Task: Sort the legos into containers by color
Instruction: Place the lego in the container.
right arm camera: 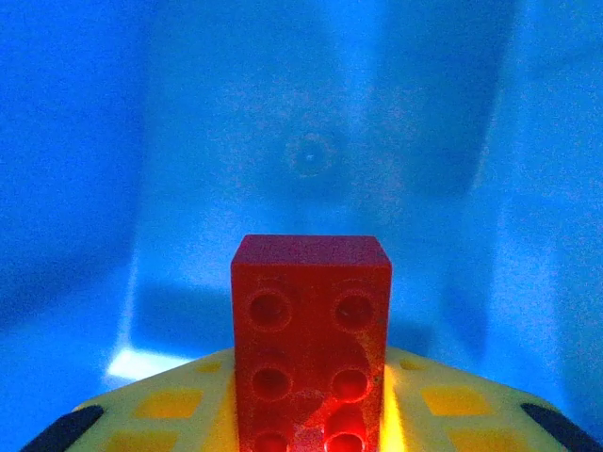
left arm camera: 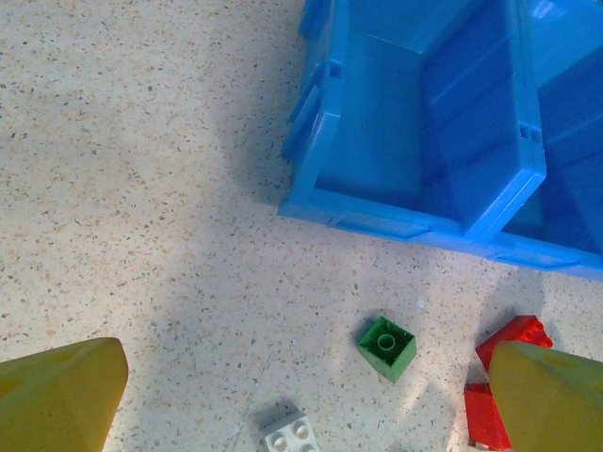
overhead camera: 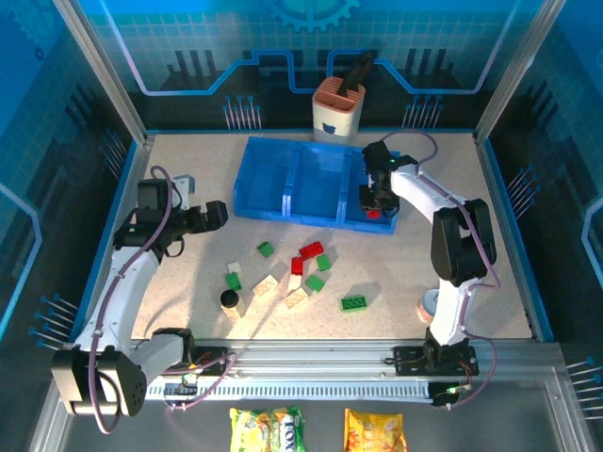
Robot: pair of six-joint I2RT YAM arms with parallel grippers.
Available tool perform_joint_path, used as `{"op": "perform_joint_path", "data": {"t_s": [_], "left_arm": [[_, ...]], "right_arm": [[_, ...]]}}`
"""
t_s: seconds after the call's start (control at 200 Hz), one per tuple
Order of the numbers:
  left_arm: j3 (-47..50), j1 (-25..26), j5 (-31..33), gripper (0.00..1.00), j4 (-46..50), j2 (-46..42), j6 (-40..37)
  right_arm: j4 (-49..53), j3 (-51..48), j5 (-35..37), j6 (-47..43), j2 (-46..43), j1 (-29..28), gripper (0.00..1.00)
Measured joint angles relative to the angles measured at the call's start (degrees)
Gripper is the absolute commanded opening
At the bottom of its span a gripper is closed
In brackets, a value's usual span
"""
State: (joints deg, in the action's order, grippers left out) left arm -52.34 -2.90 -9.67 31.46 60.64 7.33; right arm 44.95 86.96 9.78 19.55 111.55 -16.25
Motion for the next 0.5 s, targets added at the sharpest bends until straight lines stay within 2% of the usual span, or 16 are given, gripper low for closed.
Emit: {"op": "perform_joint_path", "data": {"t_s": [0.29,0.495], "left_arm": [[0.02,0.0,0.44,0.99,0.0,0.0,0.0],[0.0,0.02,0.92,0.99,0.0,0.0,-0.02]], "right_arm": [[-1.81,2.78,-0.66,-6.6,3.69,4.61,0.38],[-2.14,8.31,-3.85,-8.92,8.61,5.33,0.4]]}}
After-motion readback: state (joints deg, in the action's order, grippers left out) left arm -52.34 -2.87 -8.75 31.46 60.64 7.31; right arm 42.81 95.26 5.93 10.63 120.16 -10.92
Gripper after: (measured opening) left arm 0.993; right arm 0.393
